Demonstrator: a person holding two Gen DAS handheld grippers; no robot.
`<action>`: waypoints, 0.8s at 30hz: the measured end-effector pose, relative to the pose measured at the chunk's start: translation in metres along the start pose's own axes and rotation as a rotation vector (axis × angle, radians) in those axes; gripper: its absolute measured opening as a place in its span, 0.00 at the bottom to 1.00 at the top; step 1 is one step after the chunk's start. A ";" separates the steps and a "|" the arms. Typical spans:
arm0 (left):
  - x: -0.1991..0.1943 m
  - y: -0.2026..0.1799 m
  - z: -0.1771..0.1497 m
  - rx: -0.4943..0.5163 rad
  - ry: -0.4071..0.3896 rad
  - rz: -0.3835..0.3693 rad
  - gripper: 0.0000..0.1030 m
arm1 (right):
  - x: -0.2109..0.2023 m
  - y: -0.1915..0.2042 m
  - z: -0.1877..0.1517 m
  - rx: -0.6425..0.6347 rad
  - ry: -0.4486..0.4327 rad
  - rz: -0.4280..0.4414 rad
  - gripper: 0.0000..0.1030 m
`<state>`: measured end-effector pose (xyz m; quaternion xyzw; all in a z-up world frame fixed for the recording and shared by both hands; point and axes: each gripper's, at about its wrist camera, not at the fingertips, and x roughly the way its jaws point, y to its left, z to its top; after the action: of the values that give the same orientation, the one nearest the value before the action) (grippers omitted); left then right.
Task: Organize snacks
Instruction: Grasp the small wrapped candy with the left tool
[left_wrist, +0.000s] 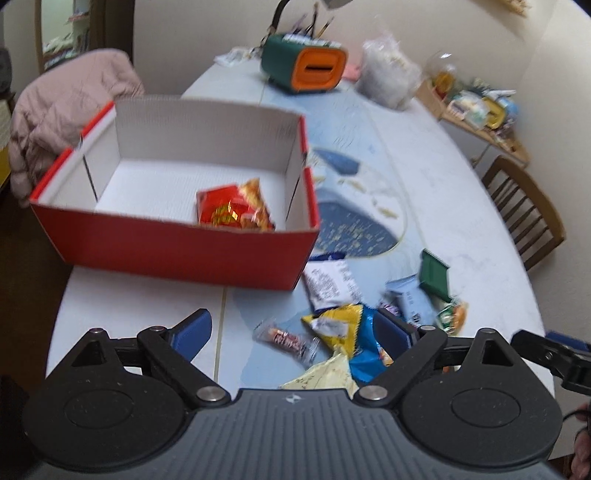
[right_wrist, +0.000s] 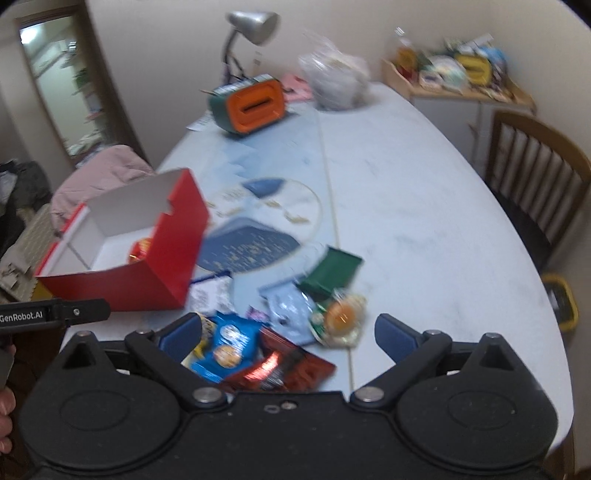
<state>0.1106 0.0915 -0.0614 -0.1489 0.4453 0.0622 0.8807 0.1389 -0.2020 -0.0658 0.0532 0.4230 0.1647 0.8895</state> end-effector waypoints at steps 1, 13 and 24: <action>0.006 0.000 -0.001 -0.008 0.013 0.009 0.92 | 0.004 -0.004 -0.002 0.021 0.013 -0.004 0.97; 0.061 0.008 -0.004 -0.112 0.148 0.107 0.92 | 0.050 -0.019 -0.011 0.140 0.149 0.022 0.92; 0.096 0.024 -0.005 -0.317 0.254 0.150 0.82 | 0.077 -0.021 -0.013 0.148 0.239 0.049 0.88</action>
<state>0.1583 0.1100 -0.1464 -0.2588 0.5471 0.1777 0.7760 0.1799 -0.1960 -0.1357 0.1090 0.5355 0.1597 0.8221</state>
